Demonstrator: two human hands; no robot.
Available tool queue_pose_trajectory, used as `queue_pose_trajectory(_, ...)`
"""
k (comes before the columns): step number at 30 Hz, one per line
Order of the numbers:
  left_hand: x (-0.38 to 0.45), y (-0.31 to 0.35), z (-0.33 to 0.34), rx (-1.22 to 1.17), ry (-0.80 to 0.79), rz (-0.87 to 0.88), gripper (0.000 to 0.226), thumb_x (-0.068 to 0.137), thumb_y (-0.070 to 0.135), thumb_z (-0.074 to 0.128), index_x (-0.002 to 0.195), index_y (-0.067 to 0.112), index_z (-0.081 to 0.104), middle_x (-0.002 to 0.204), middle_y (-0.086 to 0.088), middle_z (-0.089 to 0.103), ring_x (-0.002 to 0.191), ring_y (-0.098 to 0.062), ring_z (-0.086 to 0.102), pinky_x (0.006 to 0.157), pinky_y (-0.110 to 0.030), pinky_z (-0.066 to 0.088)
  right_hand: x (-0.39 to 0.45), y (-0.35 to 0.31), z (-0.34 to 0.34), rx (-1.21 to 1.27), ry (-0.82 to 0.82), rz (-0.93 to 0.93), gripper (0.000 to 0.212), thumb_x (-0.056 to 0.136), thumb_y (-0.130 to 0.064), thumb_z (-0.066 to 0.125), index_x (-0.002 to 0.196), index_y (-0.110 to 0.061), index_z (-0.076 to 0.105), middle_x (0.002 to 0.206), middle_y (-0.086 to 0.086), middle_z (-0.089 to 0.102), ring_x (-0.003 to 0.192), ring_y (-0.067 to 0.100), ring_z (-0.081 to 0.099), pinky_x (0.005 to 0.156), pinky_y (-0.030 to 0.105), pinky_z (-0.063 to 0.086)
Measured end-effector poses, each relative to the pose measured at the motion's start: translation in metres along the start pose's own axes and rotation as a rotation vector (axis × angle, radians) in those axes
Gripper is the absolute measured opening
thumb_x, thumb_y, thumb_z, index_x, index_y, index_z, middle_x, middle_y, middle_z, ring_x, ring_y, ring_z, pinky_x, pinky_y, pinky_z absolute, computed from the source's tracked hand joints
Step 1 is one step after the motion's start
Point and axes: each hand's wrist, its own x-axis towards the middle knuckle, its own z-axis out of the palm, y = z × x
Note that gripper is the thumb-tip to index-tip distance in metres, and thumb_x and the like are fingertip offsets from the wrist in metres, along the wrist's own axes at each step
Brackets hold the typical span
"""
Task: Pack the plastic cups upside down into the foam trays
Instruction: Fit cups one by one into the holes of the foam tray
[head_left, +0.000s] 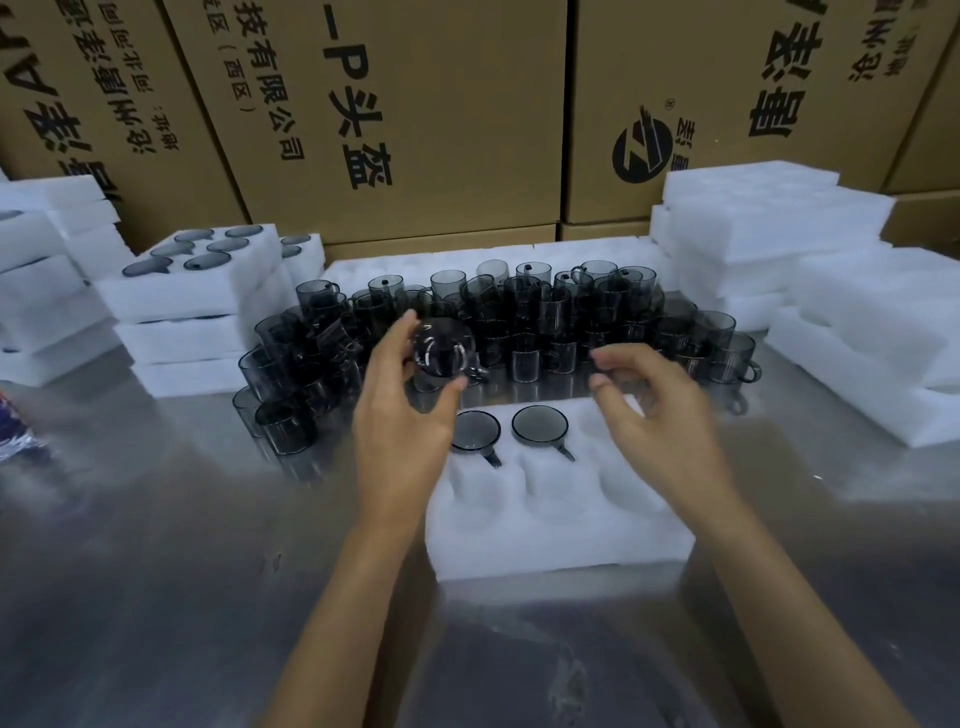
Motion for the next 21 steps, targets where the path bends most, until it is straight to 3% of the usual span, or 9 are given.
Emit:
queue_pose_trajectory(2, -0.007, 0.011, 0.010, -0.020, -0.081, 0.076, 0.080, 0.083, 0.018, 0.080, 0.147, 0.043, 0.039, 0.143, 0.026, 0.047, 0.130, 0.002, 0.049, 0.107, -0.021, 0.042, -0.007, -0.010, 0.008, 0.059, -0.118, -0.025, 0.020, 0.092, -0.017, 0.069, 0.110, -0.026, 0.071, 0.106, -0.017, 0.070, 0.100, 0.002, 0.065, 0.091, 0.025, 0.049)
queue_pose_trajectory(5, -0.016, 0.020, 0.019, 0.011, -0.154, 0.196, 0.072, 0.084, 0.009, 0.077, 0.146, 0.031, 0.046, 0.142, 0.016, 0.049, 0.132, 0.002, 0.046, 0.102, -0.007, 0.037, -0.012, -0.016, 0.014, 0.121, -0.242, -0.003, 0.013, 0.094, -0.021, 0.068, 0.103, -0.031, 0.069, 0.101, -0.021, 0.070, 0.101, 0.004, 0.065, 0.090, 0.028, 0.049)
queue_pose_trajectory(8, -0.018, 0.022, 0.020, 0.031, -0.164, 0.239, 0.070, 0.082, 0.002, 0.075, 0.141, 0.030, 0.050, 0.141, 0.019, 0.047, 0.132, 0.008, 0.042, 0.101, -0.003, 0.032, -0.010, -0.018, 0.012, 0.172, -0.238, 0.013, 0.013, 0.094, -0.016, 0.068, 0.092, -0.028, 0.067, 0.091, -0.021, 0.069, 0.094, 0.005, 0.066, 0.087, 0.029, 0.051)
queue_pose_trajectory(13, -0.019, 0.028, 0.022, 0.029, -0.180, 0.357, 0.068, 0.079, -0.007, 0.073, 0.136, 0.022, 0.053, 0.138, 0.011, 0.048, 0.131, -0.001, 0.046, 0.098, -0.004, 0.035, -0.009, -0.019, 0.011, 0.161, -0.271, 0.031, 0.018, 0.092, -0.009, 0.068, 0.082, -0.024, 0.065, 0.082, -0.020, 0.066, 0.087, 0.004, 0.064, 0.082, 0.021, 0.049)
queue_pose_trajectory(17, -0.020, 0.031, 0.021, 0.015, -0.231, 0.293, 0.069, 0.080, 0.000, 0.077, 0.139, 0.026, 0.052, 0.135, 0.012, 0.052, 0.125, -0.001, 0.051, 0.099, -0.009, 0.039, -0.006, -0.021, 0.002, 0.198, -0.302, 0.062, 0.014, 0.091, -0.006, 0.070, 0.080, -0.014, 0.068, 0.078, -0.013, 0.067, 0.081, 0.004, 0.063, 0.078, 0.023, 0.049)
queue_pose_trajectory(21, -0.021, 0.036, 0.024, -0.129, -0.326, 0.115, 0.072, 0.075, 0.013, 0.086, 0.136, 0.035, 0.056, 0.126, 0.017, 0.061, 0.112, 0.000, 0.062, 0.092, -0.018, 0.051, 0.002, -0.016, -0.019, 0.293, -0.350, 0.122, 0.006, 0.086, -0.005, 0.074, 0.082, -0.006, 0.070, 0.077, -0.003, 0.071, 0.078, 0.010, 0.064, 0.076, 0.027, 0.049)
